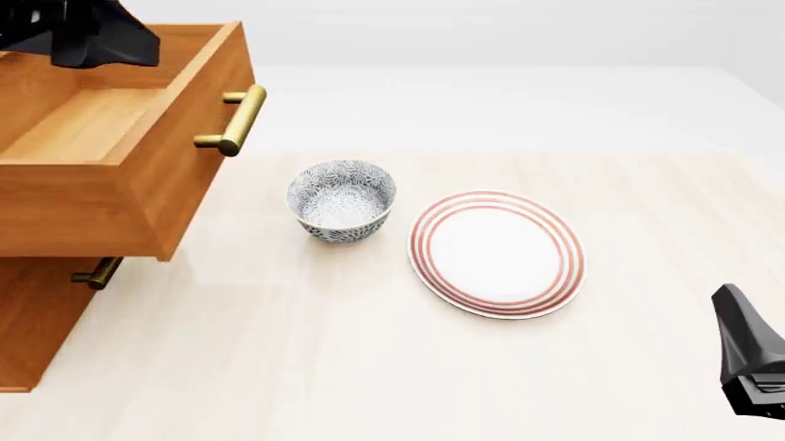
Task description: Open the top drawer of the cabinet.
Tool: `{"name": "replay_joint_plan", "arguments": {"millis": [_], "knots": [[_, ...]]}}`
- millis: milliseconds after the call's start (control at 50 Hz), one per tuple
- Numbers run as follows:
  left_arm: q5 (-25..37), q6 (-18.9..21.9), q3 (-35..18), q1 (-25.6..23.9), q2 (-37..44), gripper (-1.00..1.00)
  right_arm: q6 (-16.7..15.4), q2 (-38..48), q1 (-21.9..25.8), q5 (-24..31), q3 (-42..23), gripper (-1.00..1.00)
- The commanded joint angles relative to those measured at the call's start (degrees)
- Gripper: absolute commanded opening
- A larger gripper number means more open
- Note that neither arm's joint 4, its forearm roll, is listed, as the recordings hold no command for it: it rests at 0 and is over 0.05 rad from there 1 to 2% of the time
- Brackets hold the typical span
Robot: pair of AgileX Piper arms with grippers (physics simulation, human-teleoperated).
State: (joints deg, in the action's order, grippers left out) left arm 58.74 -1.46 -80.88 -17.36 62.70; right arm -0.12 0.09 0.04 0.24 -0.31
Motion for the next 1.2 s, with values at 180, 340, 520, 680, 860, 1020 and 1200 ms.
{"name": "replay_joint_plan", "arguments": {"millis": [180,340,520,680,860,1020,1200], "knots": [[1.1,1.1,-0.3,1.4,-5.5,1.0,0.0,0.0,0.0,-0.1,0.0,1.0],[0.5,1.9,-0.1,1.9,-7.4,1.0,0.0,0.0,0.0,-0.1,0.0,1.0],[0.6,3.8,-0.4,1.8,-8.8,1.0,0.0,0.0,0.0,-0.1,0.0,1.0],[0.7,5.4,-1.7,1.8,-10.0,1.0,0.0,0.0,0.0,-0.1,0.0,1.0],[0.1,6.7,-1.3,1.5,-11.0,1.0,0.0,0.0,0.0,-0.1,0.0,1.0],[-0.6,7.6,-0.6,1.4,-12.4,1.0,0.0,0.0,0.0,0.0,0.0,1.0],[-1.5,8.5,0.7,1.8,-15.3,1.0,0.0,0.0,0.0,-0.1,0.0,1.0]]}}
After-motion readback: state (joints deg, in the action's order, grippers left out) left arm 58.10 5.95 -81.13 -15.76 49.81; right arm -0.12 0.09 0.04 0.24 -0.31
